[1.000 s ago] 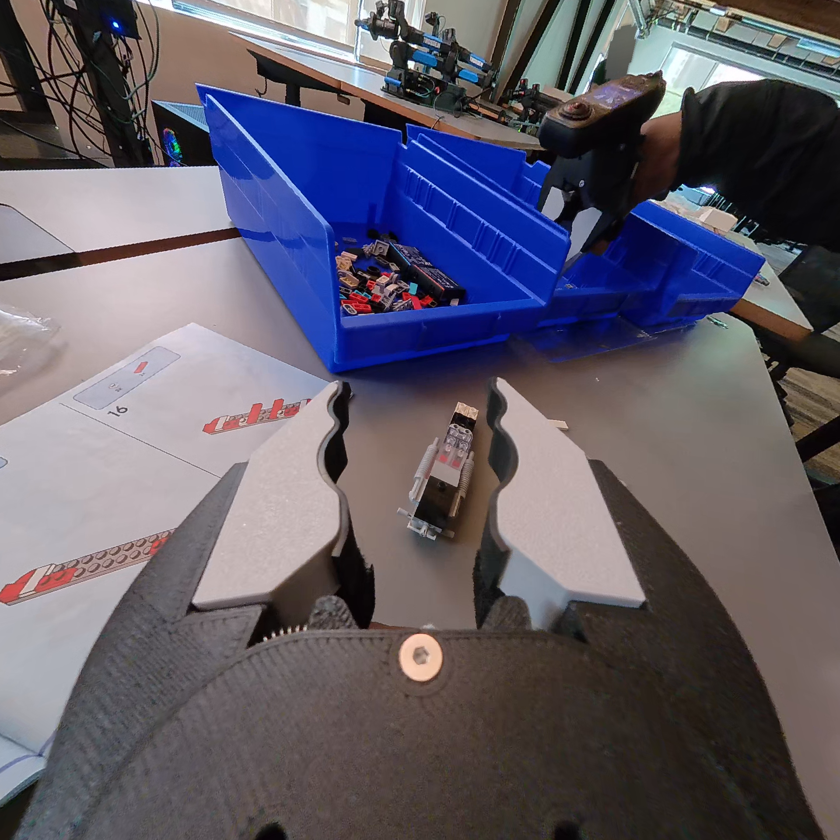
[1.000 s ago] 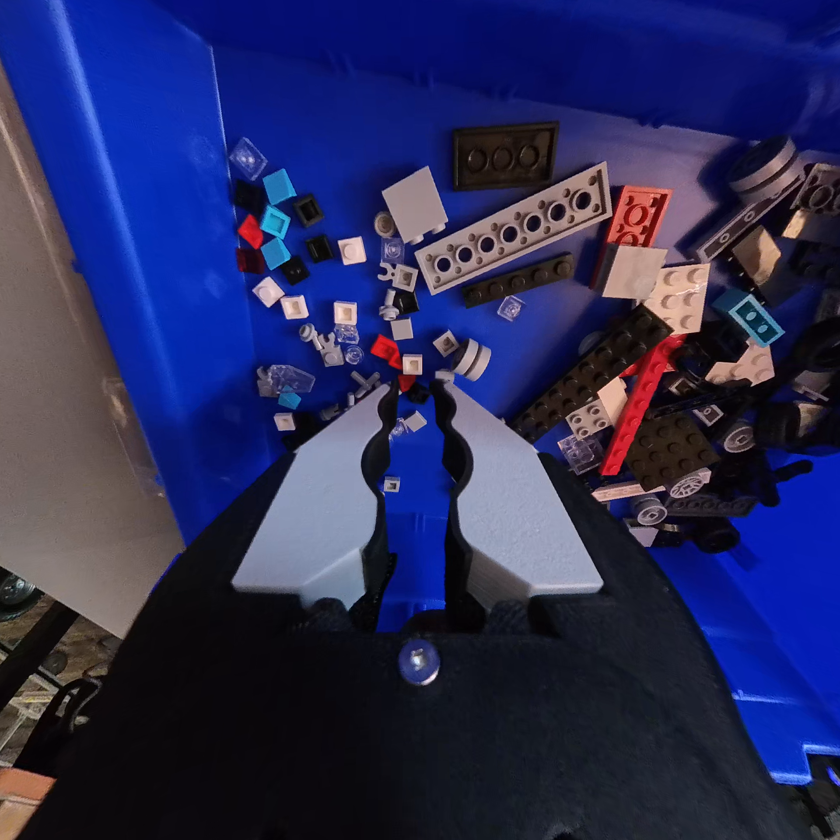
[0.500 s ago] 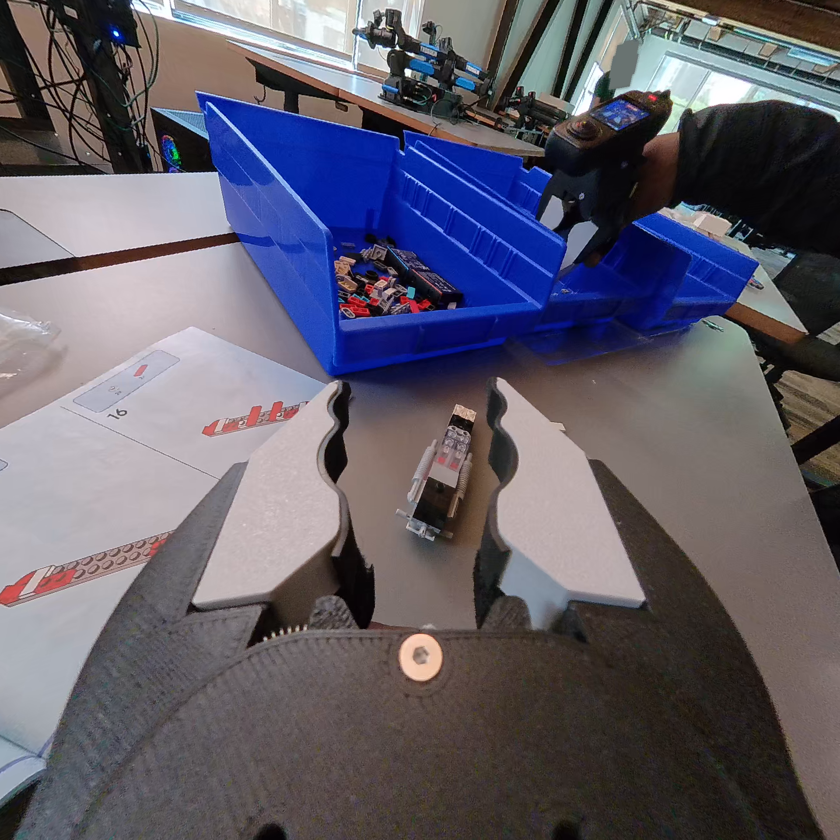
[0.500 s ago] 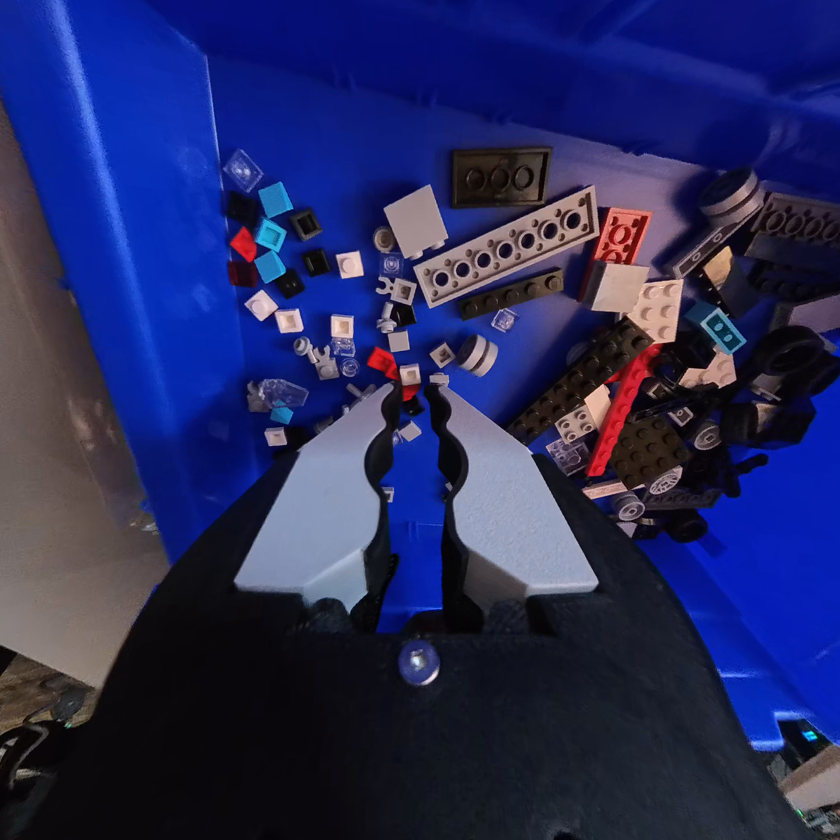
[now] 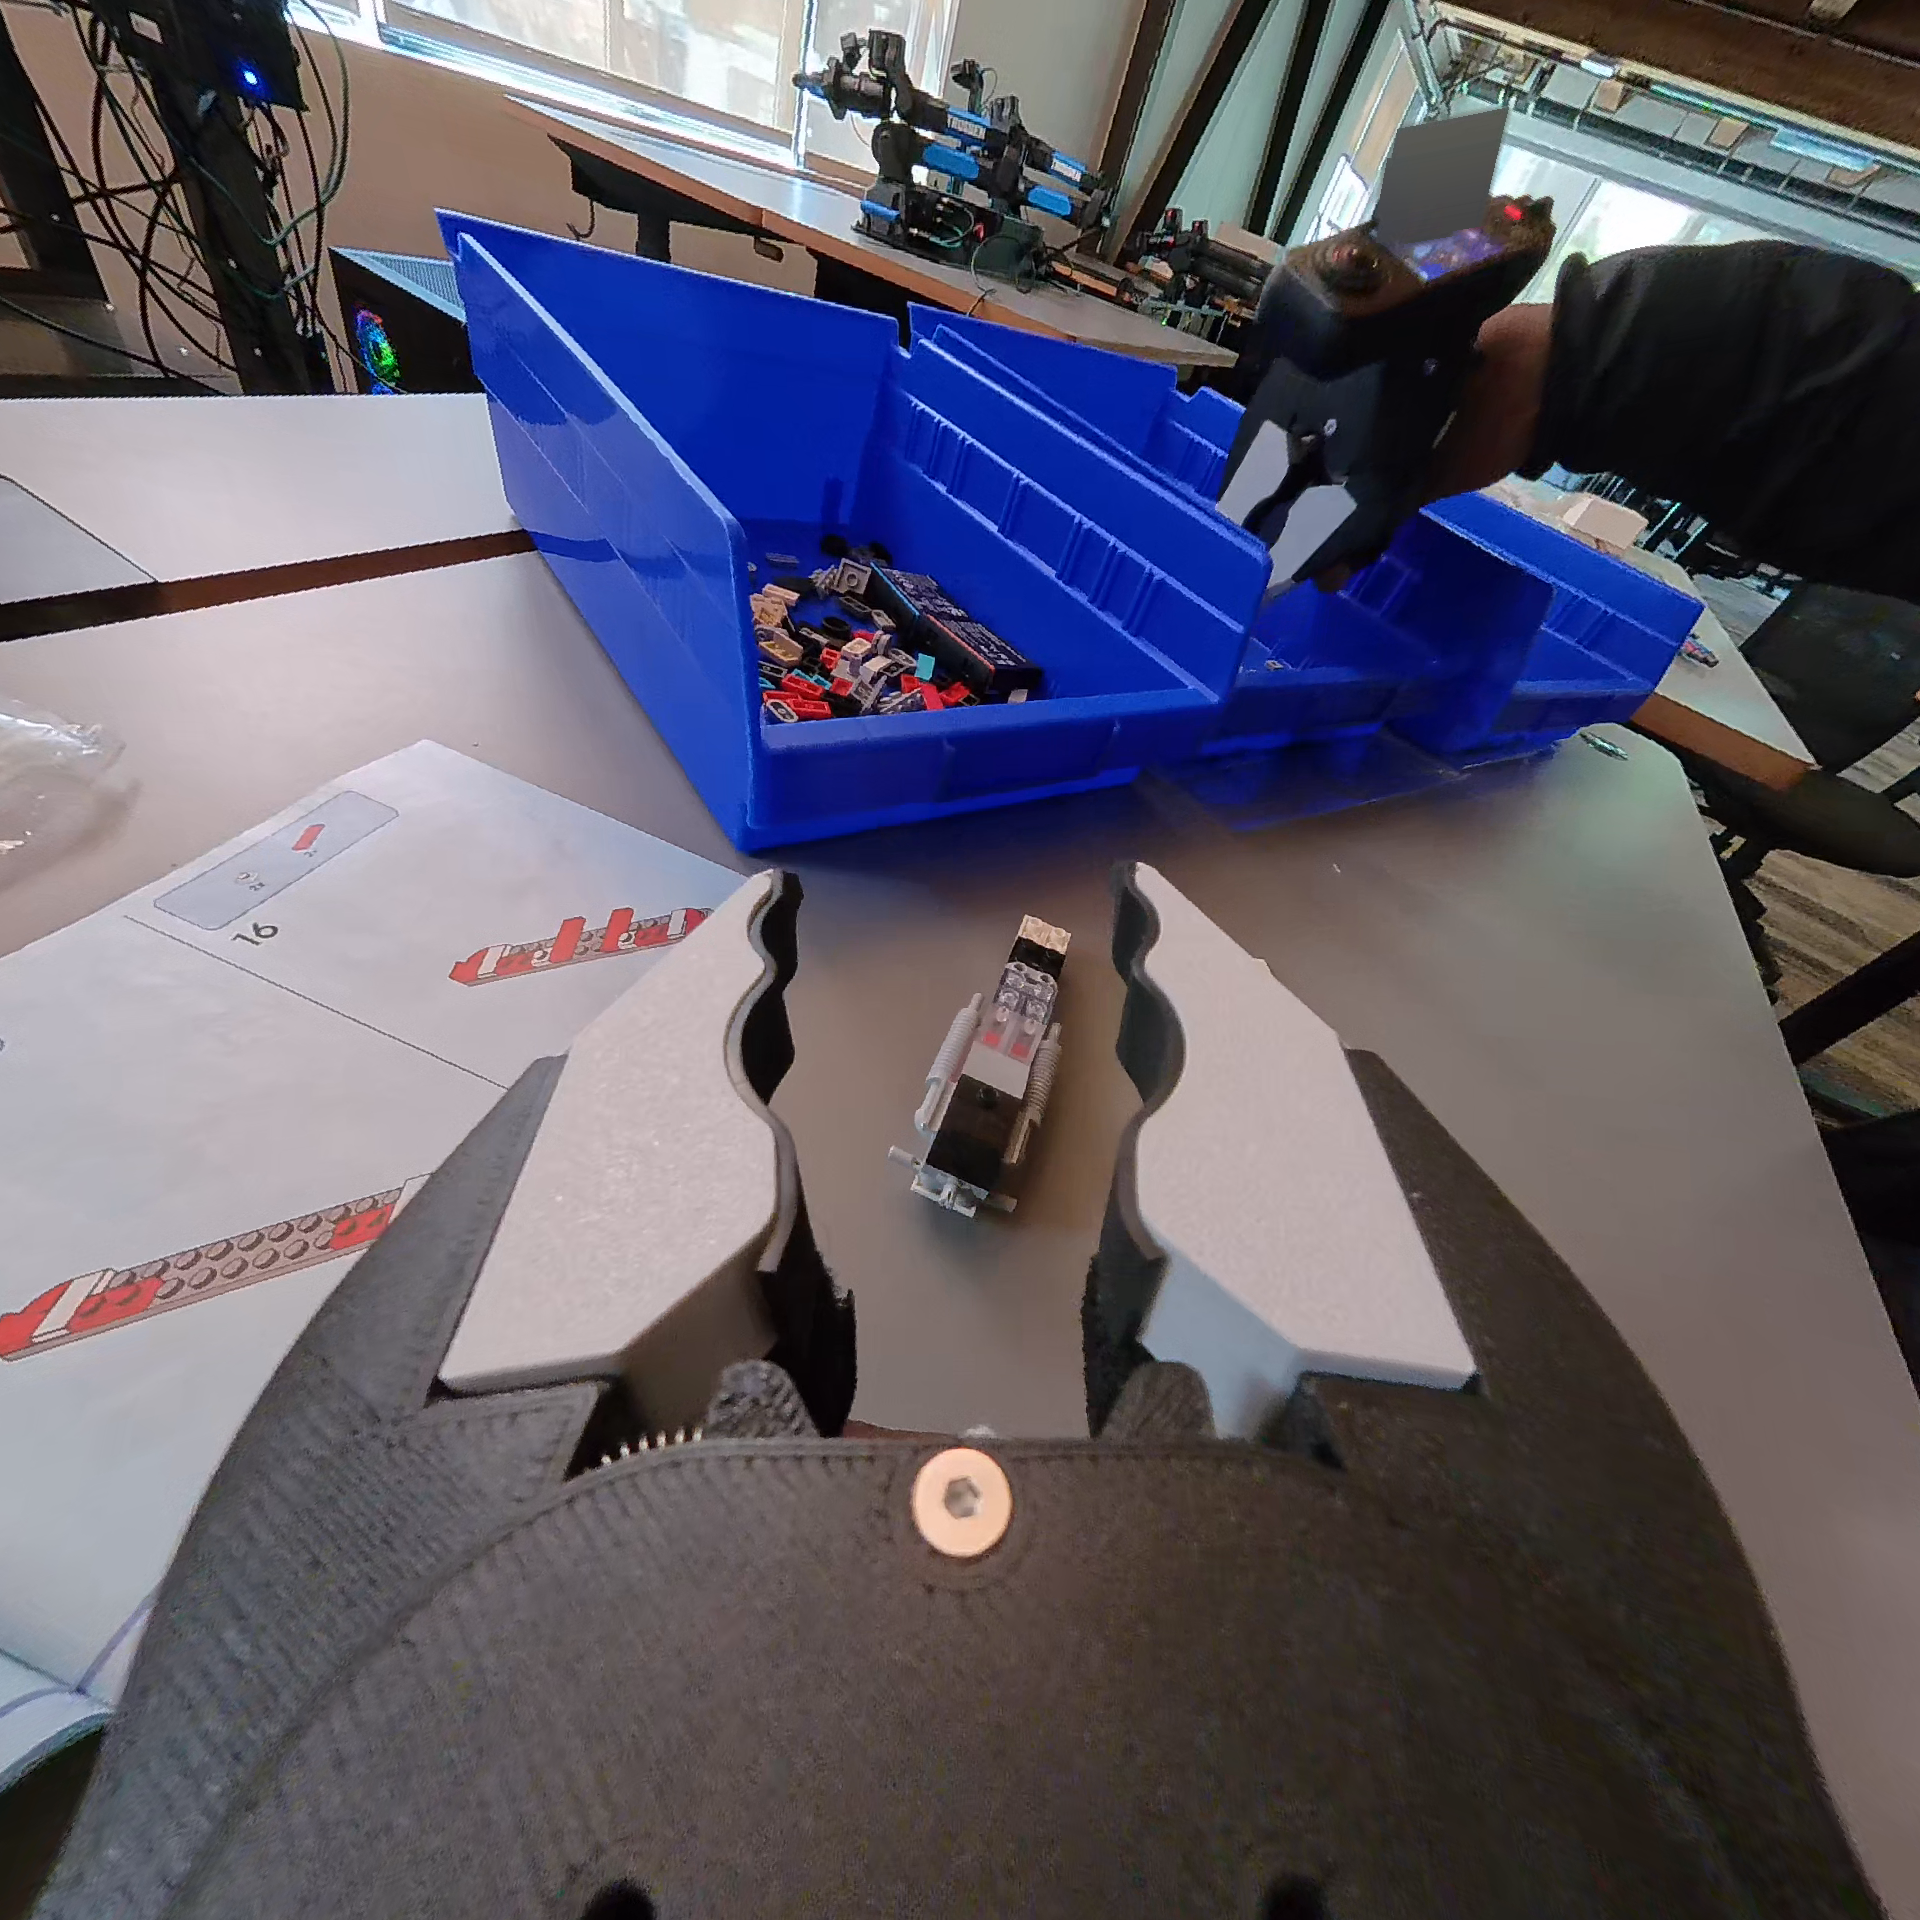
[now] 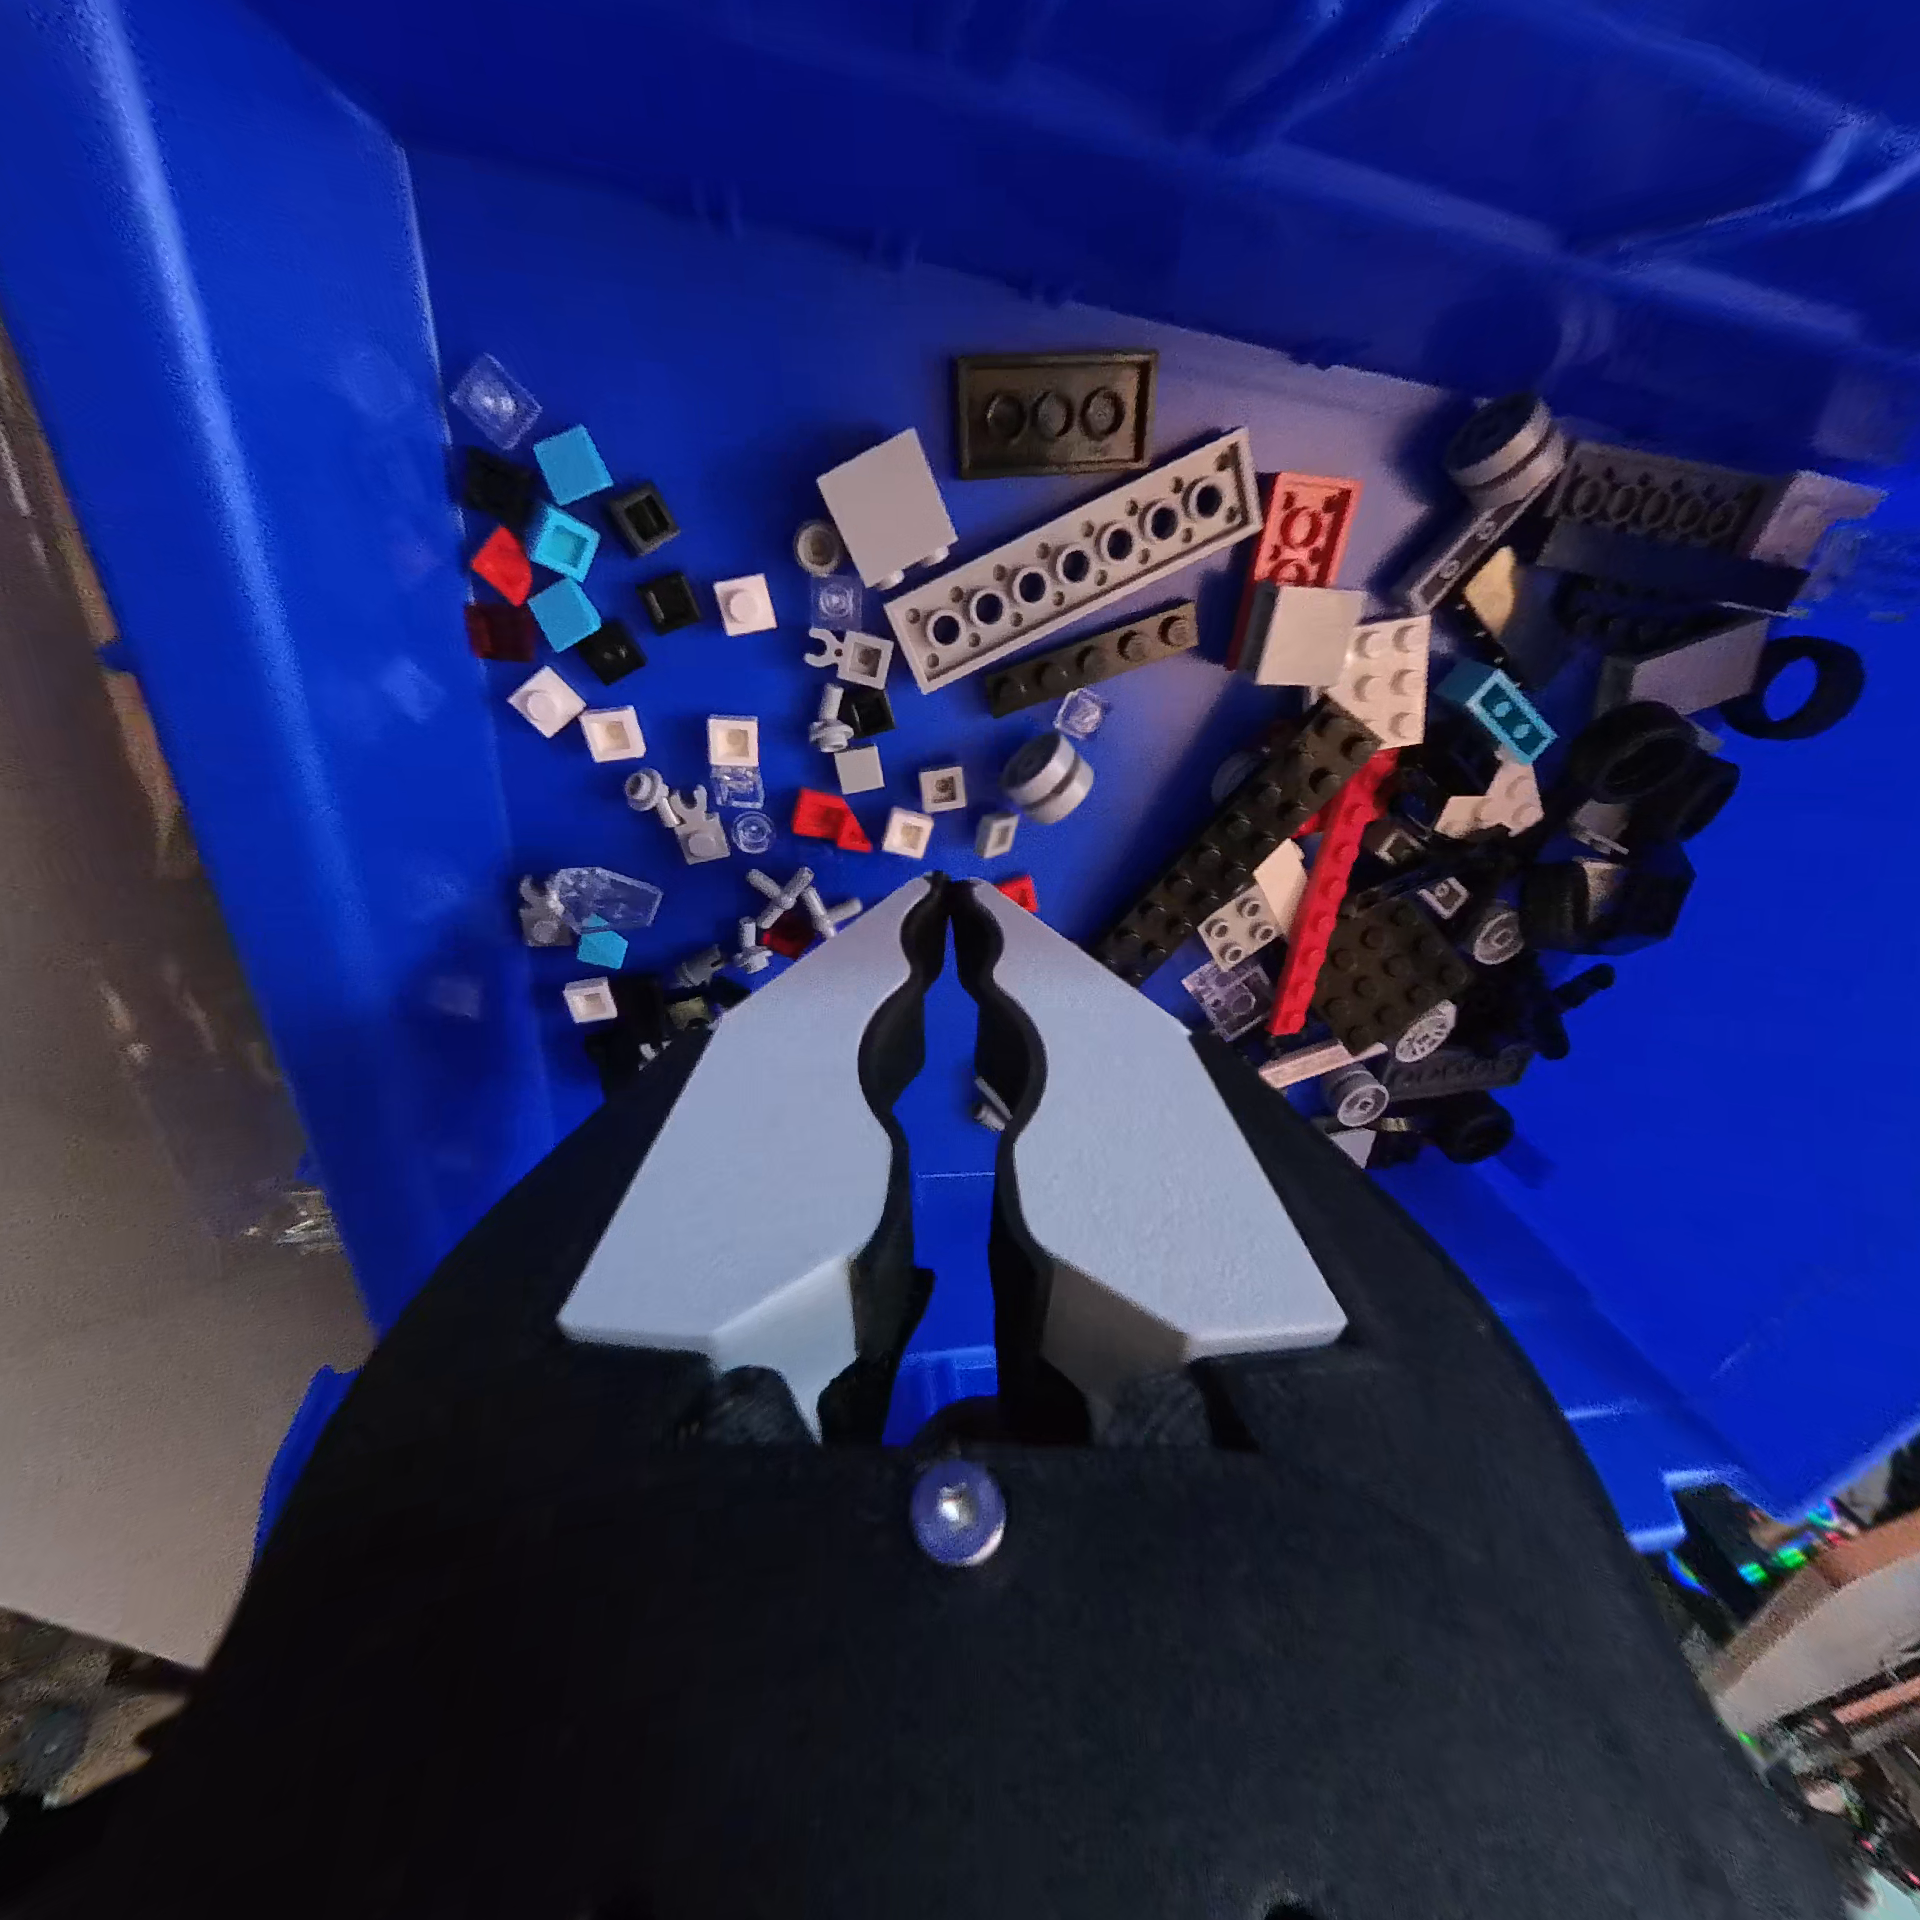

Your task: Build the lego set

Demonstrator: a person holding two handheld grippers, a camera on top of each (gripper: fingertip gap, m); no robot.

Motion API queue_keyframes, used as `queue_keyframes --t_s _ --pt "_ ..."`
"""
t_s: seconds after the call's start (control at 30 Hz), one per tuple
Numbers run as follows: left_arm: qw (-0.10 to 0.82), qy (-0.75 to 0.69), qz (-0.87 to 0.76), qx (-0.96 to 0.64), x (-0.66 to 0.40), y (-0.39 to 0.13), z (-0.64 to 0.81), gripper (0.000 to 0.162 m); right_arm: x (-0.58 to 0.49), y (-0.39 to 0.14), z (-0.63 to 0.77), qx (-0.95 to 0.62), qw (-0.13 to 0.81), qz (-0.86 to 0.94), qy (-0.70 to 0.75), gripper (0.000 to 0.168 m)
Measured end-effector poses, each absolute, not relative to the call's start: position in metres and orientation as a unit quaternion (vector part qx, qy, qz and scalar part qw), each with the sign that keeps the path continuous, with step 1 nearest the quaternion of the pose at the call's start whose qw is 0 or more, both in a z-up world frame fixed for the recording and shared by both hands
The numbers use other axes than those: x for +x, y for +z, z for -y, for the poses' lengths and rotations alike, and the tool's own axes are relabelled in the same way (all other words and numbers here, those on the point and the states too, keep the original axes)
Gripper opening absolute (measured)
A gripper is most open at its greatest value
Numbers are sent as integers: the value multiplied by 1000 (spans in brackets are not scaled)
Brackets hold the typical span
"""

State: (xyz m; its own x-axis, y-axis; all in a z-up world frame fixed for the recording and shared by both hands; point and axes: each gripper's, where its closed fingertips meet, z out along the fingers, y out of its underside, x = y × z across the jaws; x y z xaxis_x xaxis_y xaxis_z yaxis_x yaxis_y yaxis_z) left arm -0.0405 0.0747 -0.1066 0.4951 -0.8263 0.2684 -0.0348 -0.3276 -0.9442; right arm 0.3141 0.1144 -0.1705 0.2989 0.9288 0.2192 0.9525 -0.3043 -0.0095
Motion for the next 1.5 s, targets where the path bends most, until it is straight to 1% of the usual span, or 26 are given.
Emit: queue_keyframes --t_s 0.33,0.47,0.67,0.73,0.83,1.07,1.5 --pt "492 -397 -304 -712 -41 -108 -73 62 312 -144 -119 -815 111 566 -58 1" --pt "491 -396 -306 -713 -41 -109 -72 62 314 -147 -121 -809 111 574 -63 2" --pt "491 -397 -304 -713 -42 -108 -73 62 324 -169 -125 -780 56 620 -67 19" --pt "492 -397 -303 -713 -42 -108 -73 62 324 -174 -126 -777 46 625 -58 20" --pt "491 -398 -302 -714 -42 -108 -73 62 329 -180 -128 -773 32 630 -66 19" --pt "485 -400 -303 -717 -41 -110 -73 62 328 -183 -124 -775 29 629 -55 9" --pt "504 -405 -288 -707 -51 -103 -70 62 327 -182 -124 -780 35 621 -67 9"
